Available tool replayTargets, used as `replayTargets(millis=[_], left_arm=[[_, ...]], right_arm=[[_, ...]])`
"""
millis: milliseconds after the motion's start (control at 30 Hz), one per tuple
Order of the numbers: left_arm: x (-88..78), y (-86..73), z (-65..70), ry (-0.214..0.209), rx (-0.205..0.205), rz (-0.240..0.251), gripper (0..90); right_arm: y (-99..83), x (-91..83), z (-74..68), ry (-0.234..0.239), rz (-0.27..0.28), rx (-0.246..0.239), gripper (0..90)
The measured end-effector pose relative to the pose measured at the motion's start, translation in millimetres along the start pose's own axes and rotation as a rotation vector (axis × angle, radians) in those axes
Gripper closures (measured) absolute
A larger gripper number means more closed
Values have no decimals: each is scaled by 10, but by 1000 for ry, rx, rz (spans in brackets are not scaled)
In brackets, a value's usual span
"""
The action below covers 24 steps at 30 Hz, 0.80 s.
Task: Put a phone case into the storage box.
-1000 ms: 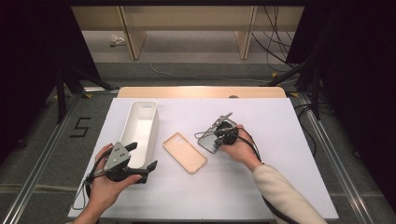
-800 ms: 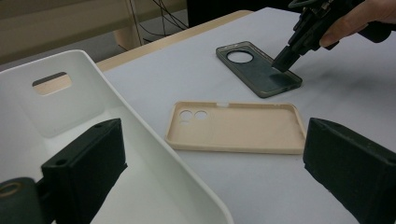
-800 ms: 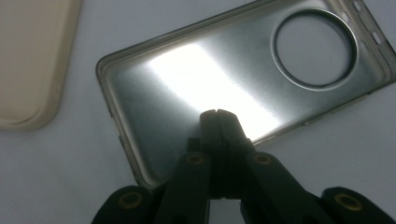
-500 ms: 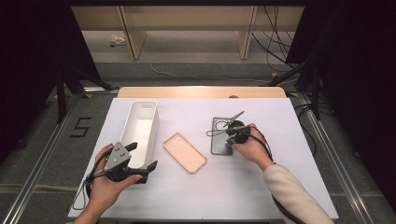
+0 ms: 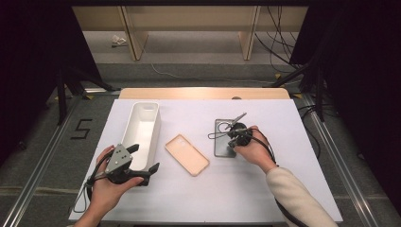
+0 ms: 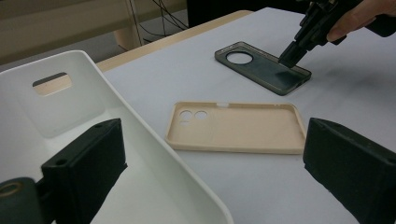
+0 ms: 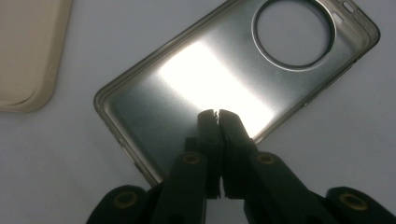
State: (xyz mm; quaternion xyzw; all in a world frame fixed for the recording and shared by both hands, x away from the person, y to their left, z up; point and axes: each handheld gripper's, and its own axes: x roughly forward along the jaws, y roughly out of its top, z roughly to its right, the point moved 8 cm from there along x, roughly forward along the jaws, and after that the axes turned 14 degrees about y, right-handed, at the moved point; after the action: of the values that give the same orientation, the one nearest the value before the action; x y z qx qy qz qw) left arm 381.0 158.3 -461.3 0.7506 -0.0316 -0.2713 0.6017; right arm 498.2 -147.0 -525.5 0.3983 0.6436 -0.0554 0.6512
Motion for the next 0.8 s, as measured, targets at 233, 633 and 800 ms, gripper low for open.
replayTargets(millis=[233,633,800], left_arm=[[0,2,2,-1,1,1,50],[6,-2,12,-7,1,-1,51],[14,-3,22,-10,0,-3,51]], right_arm=[[77,-130,-49,-8,20,-132,634],[-21,-124,-197,13,-190,-357,293],[-21,-94,-201,-2,-220,-374,272]])
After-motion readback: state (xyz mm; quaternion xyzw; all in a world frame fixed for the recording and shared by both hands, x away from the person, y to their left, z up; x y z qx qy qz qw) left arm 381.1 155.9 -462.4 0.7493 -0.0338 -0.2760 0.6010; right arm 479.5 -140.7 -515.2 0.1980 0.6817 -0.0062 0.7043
